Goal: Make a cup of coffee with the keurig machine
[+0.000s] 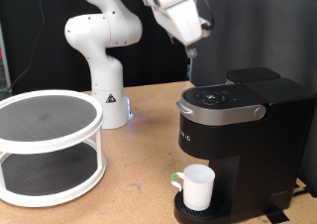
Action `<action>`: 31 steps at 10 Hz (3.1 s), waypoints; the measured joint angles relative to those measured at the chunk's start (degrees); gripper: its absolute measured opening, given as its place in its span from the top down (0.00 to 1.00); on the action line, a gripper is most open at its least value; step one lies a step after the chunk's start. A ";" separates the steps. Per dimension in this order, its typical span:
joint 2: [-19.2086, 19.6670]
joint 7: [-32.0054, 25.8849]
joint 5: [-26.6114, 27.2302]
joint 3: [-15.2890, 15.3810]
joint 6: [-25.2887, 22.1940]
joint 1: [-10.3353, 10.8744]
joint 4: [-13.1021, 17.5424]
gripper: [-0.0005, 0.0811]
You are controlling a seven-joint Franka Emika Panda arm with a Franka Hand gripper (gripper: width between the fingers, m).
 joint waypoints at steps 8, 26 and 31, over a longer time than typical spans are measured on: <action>6.60 -3.20 -5.04 3.14 -4.12 0.42 10.48 0.01; 18.70 3.06 -12.95 6.77 -1.50 0.58 20.82 0.01; 19.47 3.06 -13.86 6.84 -0.03 0.61 18.89 0.14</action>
